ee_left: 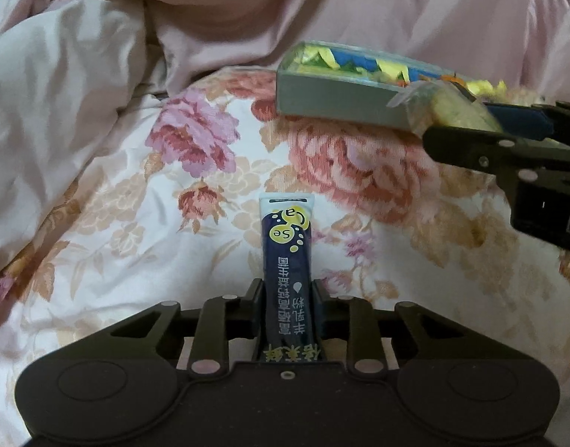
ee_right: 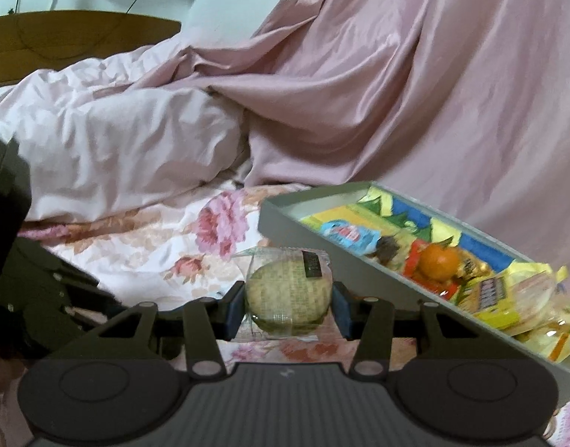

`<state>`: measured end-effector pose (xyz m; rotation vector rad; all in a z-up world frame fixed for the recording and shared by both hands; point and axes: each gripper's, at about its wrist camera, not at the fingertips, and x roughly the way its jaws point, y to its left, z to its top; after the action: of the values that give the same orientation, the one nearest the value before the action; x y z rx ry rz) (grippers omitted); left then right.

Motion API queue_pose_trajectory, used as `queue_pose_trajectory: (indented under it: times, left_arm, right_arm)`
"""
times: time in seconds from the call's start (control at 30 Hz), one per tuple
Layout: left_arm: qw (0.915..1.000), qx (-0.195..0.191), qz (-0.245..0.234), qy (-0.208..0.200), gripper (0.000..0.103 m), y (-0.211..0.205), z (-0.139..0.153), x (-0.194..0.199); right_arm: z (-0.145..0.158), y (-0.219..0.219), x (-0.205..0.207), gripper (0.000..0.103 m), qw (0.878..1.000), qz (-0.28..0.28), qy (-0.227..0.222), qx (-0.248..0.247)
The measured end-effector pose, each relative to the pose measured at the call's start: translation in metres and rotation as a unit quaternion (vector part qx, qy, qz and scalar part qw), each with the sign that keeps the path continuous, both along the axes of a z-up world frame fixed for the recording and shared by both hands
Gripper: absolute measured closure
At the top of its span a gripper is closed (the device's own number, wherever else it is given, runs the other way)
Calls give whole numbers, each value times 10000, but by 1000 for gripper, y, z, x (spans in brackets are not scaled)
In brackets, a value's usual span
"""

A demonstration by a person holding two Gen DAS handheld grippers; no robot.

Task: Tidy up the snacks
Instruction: 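Lift and carry the stick pack to the tray with left tool while right tool carries the cookie pack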

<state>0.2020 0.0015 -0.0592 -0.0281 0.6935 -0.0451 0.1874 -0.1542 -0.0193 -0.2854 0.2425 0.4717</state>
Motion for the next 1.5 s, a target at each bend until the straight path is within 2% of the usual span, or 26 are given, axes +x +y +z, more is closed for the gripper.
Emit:
queue_pose_trajectory:
  times: [0.13, 0.37, 0.57, 0.73, 0.87, 1.1, 1.33, 1.5]
  left_arm:
    - [9992, -58, 190, -342, 76, -9, 16, -6]
    - [9937, -180, 442, -1018, 75, -26, 63, -4]
    - [9907, -241, 582, -1210, 75, -48, 98, 30]
    - [9888, -137, 544, -1381, 75, -76, 118, 64]
    - [9886, -31, 416, -1447, 75, -98, 122, 95]
    - [9883, 46, 243, -1503, 75, -120, 118, 126]
    - [9901, 74, 262, -1374, 75, -117, 106, 142]
    - [9922, -84, 413, -1174, 75, -106, 97, 149]
  right_arm:
    - [11, -10, -4, 50, 9997, -95, -191, 78]
    - [33, -34, -1, 50, 9975, -309, -423, 476]
    - [43, -61, 17, 50, 9922, -629, -416, 993]
    - [42, -75, 34, 50, 9869, -1107, -621, 1000]
    - [37, -83, 48, 50, 9824, -1331, -598, 1166]
    - [30, -96, 65, 50, 9766, -1505, -623, 1406]
    - [24, -98, 78, 50, 9753, -1478, -625, 1521]
    - [19, -95, 85, 50, 9762, -1444, -542, 1522]
